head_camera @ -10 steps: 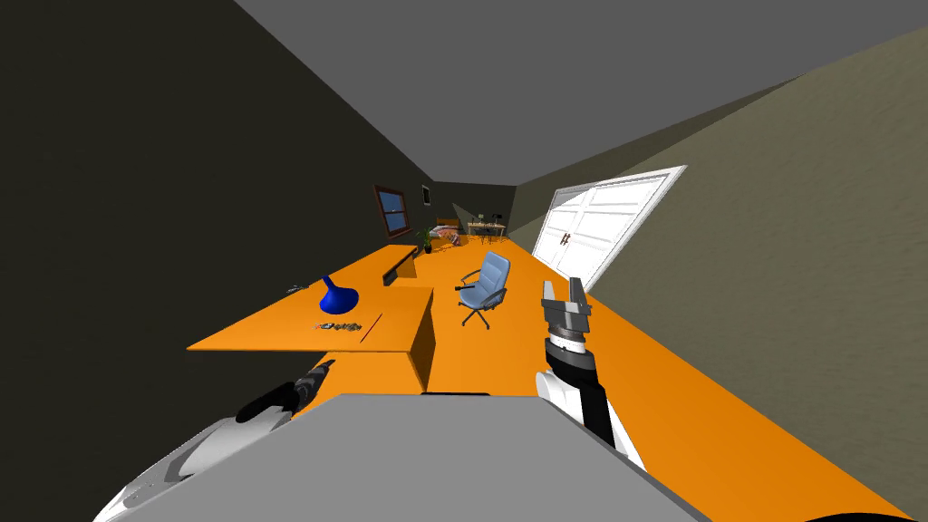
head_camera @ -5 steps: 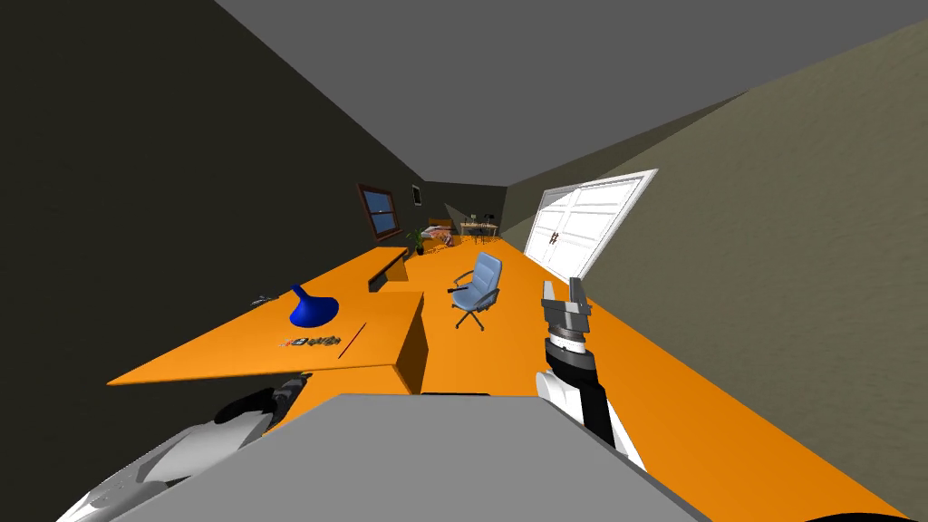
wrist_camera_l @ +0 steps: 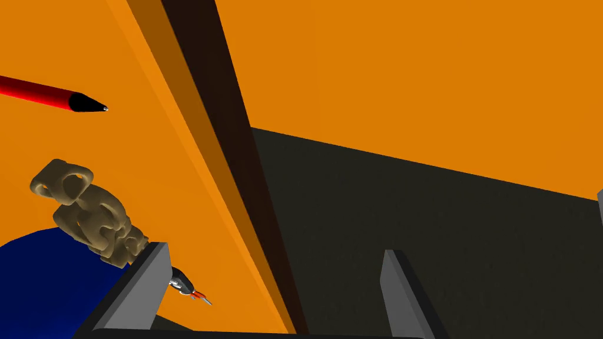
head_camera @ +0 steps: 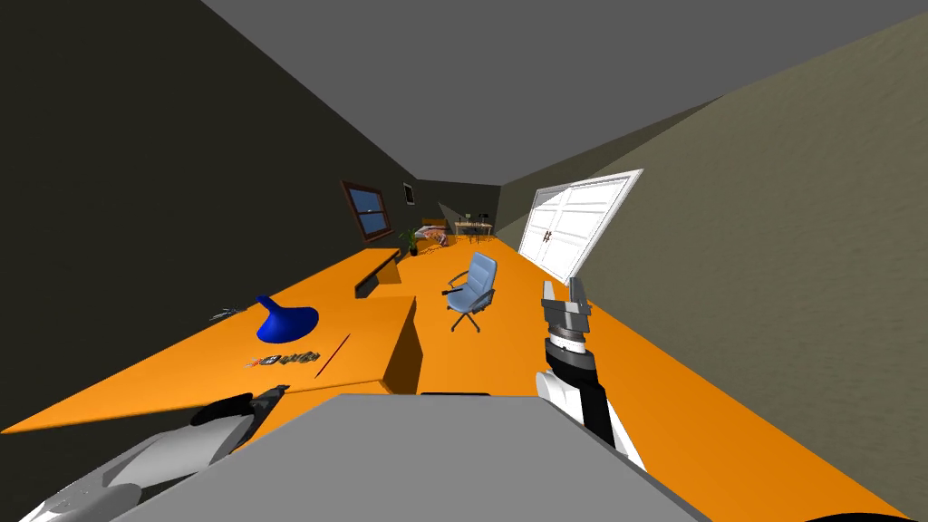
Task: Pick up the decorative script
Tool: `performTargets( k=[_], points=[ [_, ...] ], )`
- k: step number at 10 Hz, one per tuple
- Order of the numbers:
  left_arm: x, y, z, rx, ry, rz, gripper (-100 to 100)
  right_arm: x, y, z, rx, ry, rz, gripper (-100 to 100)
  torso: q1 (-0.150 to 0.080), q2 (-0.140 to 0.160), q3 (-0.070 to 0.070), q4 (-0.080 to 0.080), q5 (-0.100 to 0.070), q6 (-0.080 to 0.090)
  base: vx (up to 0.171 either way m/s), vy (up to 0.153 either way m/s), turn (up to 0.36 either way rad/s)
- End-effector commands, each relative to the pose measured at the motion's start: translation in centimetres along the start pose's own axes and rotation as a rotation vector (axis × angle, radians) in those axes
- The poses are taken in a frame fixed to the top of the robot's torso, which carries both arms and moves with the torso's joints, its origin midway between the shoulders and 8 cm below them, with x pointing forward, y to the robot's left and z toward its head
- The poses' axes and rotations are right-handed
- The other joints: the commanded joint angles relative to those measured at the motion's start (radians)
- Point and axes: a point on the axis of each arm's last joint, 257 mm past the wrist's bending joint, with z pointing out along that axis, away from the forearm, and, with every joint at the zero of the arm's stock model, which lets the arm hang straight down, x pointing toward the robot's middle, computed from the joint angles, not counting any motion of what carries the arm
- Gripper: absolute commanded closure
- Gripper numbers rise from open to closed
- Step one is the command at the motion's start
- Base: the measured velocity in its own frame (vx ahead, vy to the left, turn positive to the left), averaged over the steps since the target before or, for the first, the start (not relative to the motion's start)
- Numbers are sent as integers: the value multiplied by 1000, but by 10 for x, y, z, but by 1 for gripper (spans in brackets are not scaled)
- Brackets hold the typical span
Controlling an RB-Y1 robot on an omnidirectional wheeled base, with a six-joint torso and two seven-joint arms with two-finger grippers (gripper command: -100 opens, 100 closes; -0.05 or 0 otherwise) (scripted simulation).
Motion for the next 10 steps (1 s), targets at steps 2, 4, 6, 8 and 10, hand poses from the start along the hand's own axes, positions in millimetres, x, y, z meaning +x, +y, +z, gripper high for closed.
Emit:
performTargets(
  k=[2,4,6,8,10],
  points=[
    [-20,15,1,-53,-23,2,-100,0,0,0,0,0,0,0,0,-1,0,0,0,1,64,-10,-112],
    [-54,35,-2,-134,-55,4,-100,0,0,0,0,0,0,0,-1,-3,-1,0,0,1,135,-19,-164],
    [-67,44,-4,-170,-67,4,-100,0,0,0,0,0,0,0,0,-6,-3,-1,0,0,117,-5,-69],
    [-83,61,-8,-219,-83,-2,-100,0,0,0,0,0,0,0,1,-4,-2,-1,0,1,108,16,-104],
    [-92,71,-11,-251,-90,-3,-100,0,0,0,0,0,0,0,1,-1,0,0,0,0,64,7,-28]
  ],
)
